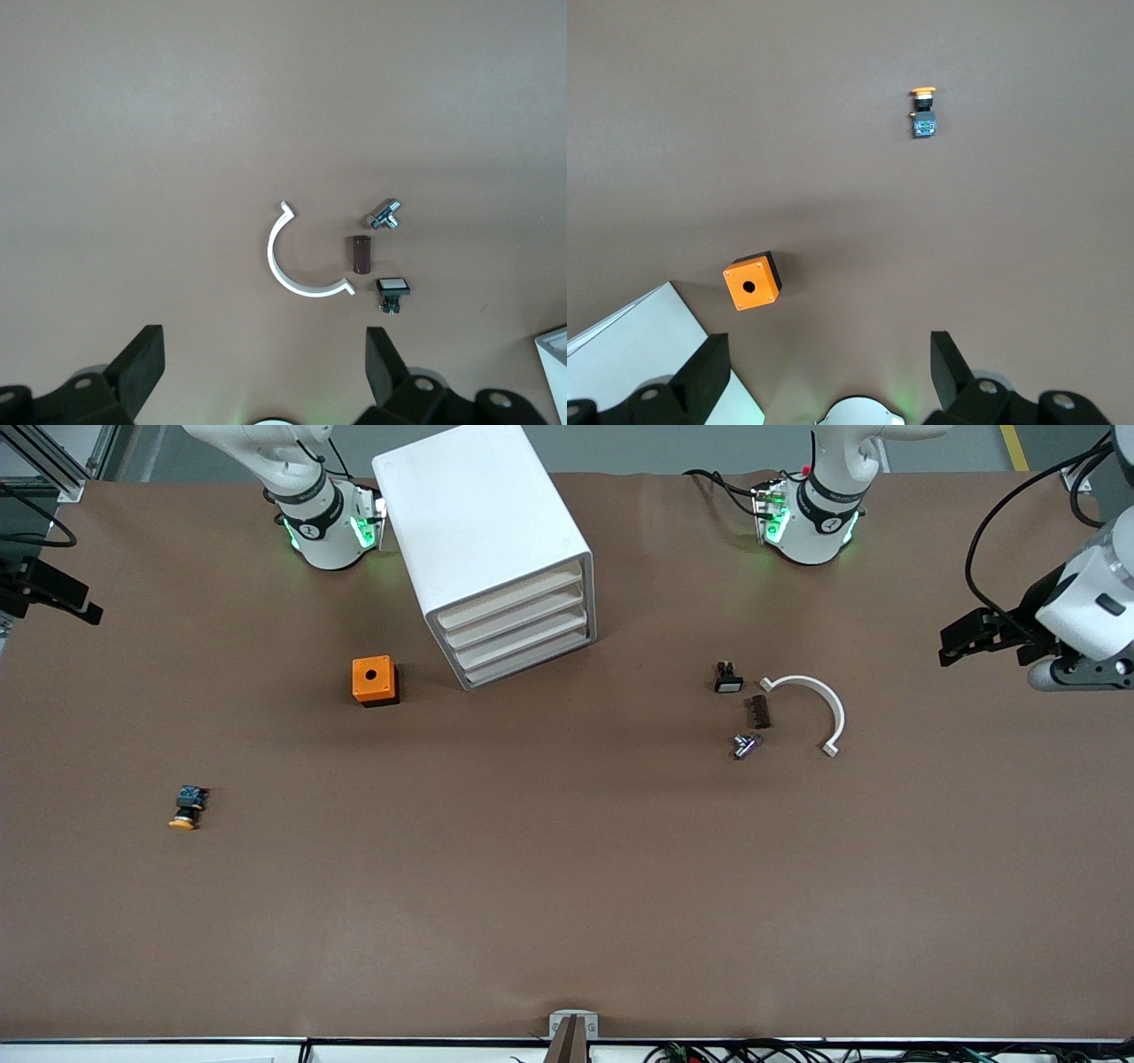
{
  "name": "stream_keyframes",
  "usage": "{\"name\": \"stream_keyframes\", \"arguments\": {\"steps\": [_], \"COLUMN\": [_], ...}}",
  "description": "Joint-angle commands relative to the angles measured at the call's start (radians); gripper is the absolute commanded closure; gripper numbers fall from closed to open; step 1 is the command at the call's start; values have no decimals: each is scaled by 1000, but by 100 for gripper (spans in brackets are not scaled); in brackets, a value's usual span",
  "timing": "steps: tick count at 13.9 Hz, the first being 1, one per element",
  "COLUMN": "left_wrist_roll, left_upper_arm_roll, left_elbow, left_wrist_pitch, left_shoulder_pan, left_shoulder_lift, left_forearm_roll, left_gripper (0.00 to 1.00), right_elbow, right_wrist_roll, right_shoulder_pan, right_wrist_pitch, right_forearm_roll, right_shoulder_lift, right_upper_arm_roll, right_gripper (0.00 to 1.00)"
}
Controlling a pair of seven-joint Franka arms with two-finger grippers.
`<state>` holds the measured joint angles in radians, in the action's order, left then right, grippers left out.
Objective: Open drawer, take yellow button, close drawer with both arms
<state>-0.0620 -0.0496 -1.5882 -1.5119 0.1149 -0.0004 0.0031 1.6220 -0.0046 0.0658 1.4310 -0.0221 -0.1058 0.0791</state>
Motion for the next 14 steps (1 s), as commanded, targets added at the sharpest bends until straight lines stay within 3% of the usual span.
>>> {"name": "stream_keyframes", "arguments": {"steps": [1,14], "left_wrist_roll": [13,5], "left_upper_arm_roll": [2,-3], "left_elbow": [57,65], "left_wrist_pitch": [36,81], "left_shoulder_pan": [2,-3], "left_shoulder_lift": [8,16], "left_forearm_roll": [18,3], "left_gripper": [0,0], "right_elbow": [27,27], "right_wrist_roll": [-18,-23], "right_shoulder_pan": [29,25], "right_wrist_pitch": [0,-8], "right_forearm_roll": [-4,-12], "right_shoulder_lift": [-25,-23], "right_upper_arm_roll": [-2,-12], "right_gripper": [0,0]}}
